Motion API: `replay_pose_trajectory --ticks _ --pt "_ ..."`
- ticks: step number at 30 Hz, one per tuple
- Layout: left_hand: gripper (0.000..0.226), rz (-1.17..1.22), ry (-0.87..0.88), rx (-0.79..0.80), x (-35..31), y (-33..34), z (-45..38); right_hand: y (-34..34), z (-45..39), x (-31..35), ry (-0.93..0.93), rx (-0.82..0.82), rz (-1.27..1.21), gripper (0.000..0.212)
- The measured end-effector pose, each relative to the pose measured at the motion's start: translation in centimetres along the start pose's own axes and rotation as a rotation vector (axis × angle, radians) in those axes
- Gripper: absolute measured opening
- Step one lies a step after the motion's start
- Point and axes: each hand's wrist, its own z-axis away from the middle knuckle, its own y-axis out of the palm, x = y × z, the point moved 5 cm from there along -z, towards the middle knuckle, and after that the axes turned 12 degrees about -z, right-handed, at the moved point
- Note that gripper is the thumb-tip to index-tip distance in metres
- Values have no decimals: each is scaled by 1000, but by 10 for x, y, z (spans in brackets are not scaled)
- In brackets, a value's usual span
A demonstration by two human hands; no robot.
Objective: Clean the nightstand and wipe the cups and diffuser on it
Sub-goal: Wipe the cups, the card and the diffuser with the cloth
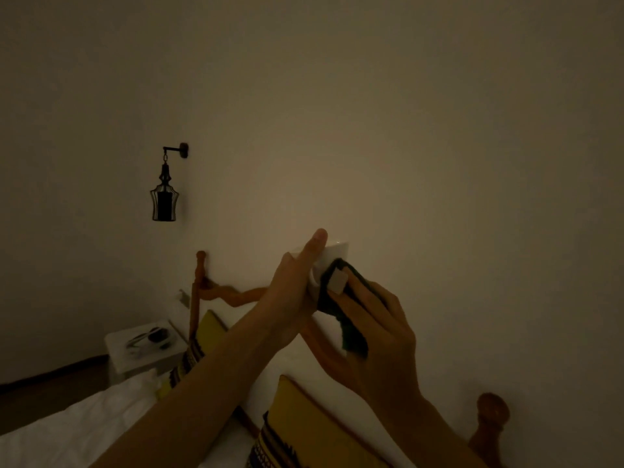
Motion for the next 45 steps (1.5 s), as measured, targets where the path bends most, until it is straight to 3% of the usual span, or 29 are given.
replay_pose_trajectory --ticks 2,5,8,10,11,13,15,16,18,20,26,31,35,38,39,42,45 --pt "83 -18 -20 57 8 6 4 1 -4 2 96 -82 -75 39" --pt "72 22 -8 129 14 12 9 7 -9 8 176 -203 -82 41" --pt "53 -68 81 185 6 5 11 15 -2 15 39 -72 -47 62" --pt "44 -72 133 235 2 -2 12 9 1 10 14 -69 -110 59" --pt "43 -48 139 271 3 -4 13 5 1 5 93 -109 -185 53" --pt "54 -23 116 323 5 -5 17 -1 -2 -12 424 -234 -388 48" --pt "68 -67 90 323 8 -3 19 3 -3 -30 677 -229 -542 24" --pt "71 -73 89 310 8 -2 19 4 -4 -32 712 -212 -551 21" --pt "62 -22 99 272 6 -6 17 4 -4 -27 727 -220 -560 27" --pt "39 23 123 229 2 -11 14 4 -3 -11 713 -266 -579 39" --pt "9 -137 166 113 12 -18 17 8 -7 36 425 -337 -389 45" --pt "26 -64 149 128 12 -24 24 8 -15 18 693 -451 -573 40" --pt "47 1 77 104 10 -34 33 24 -9 -9 1008 -341 -1024 33" --pt "82 55 42 169 8 -37 40 28 -3 -16 1106 -250 -1232 31" --pt "81 85 33 186 8 -37 41 28 -1 -18 1143 -262 -1245 30" --pt "47 223 -2 171 13 -32 40 30 7 -21 1212 -336 -1096 24" --pt "38 173 71 65 16 -25 33 25 13 -5 1063 -385 -803 29"
